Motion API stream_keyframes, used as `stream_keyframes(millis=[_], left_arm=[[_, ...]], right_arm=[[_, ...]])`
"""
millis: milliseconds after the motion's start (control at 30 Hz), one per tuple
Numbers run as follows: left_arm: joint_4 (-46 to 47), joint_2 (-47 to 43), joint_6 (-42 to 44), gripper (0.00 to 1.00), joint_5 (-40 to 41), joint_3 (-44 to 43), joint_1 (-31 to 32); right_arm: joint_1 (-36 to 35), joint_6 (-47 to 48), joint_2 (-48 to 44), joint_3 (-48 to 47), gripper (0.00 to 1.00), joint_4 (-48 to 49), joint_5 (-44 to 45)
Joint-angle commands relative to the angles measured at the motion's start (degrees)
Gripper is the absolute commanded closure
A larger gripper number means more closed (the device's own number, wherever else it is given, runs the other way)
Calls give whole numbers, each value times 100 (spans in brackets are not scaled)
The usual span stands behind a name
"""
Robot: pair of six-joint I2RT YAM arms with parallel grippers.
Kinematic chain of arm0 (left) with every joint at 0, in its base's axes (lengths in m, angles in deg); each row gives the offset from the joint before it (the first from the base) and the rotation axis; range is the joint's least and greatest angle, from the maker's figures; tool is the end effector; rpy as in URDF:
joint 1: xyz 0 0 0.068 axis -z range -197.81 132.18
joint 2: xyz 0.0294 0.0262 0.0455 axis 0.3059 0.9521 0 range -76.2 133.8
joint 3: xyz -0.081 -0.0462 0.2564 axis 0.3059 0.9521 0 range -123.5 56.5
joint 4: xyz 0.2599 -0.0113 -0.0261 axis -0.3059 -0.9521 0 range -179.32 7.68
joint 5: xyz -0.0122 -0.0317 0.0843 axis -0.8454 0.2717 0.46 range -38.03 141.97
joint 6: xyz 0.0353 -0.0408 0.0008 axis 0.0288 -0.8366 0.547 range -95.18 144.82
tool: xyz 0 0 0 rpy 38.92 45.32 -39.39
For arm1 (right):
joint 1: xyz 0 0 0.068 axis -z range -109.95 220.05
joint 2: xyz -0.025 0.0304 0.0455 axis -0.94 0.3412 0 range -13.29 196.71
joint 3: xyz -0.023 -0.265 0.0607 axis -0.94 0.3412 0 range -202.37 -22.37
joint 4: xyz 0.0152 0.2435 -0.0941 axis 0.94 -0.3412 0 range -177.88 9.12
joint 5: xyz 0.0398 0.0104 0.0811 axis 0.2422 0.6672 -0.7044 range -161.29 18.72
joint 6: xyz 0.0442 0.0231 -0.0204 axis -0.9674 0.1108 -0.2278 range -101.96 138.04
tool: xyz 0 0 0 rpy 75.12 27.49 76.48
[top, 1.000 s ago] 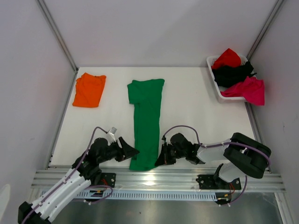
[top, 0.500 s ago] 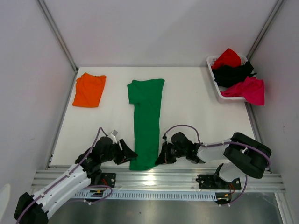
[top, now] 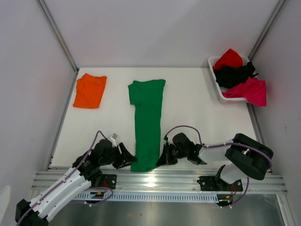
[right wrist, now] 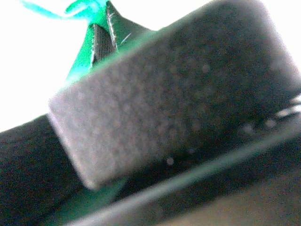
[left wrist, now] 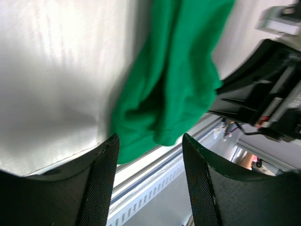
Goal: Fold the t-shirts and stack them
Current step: Fold the tshirt
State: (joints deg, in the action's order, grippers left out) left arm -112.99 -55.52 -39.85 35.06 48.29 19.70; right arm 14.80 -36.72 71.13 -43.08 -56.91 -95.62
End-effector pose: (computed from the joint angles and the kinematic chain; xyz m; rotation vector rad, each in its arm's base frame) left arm 0.0761 -0.0715 0.1385 -0.4509 2.5856 -1.1276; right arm 0.1239 0.2044 0.1152 -0.2788 2.6431 1.3432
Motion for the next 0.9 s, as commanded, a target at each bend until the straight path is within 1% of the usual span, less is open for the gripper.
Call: stream_keyframes(millis=[0, 100, 200, 433, 667, 867], left_arm=[[-1511, 548, -99, 41, -58, 329, 89], [-1450, 918, -239, 42, -137, 328, 238], [-1389, 1104, -371, 42, -50, 293, 423], [-1161, 1377, -389, 42, 152, 162, 467], [-563, 1061, -258, 40, 135, 91, 476], [149, 446, -134, 39, 126, 258, 511]], right_arm=[[66, 80, -93, -38, 99, 196, -1], [93, 88, -93, -65, 99, 187, -18], [119, 97, -84, -82, 99, 205, -27], [137, 80, -75, -39, 99, 258, -62], [128, 71, -22, -3, 99, 319, -71], [93, 1, 144, -21, 99, 477, -115]])
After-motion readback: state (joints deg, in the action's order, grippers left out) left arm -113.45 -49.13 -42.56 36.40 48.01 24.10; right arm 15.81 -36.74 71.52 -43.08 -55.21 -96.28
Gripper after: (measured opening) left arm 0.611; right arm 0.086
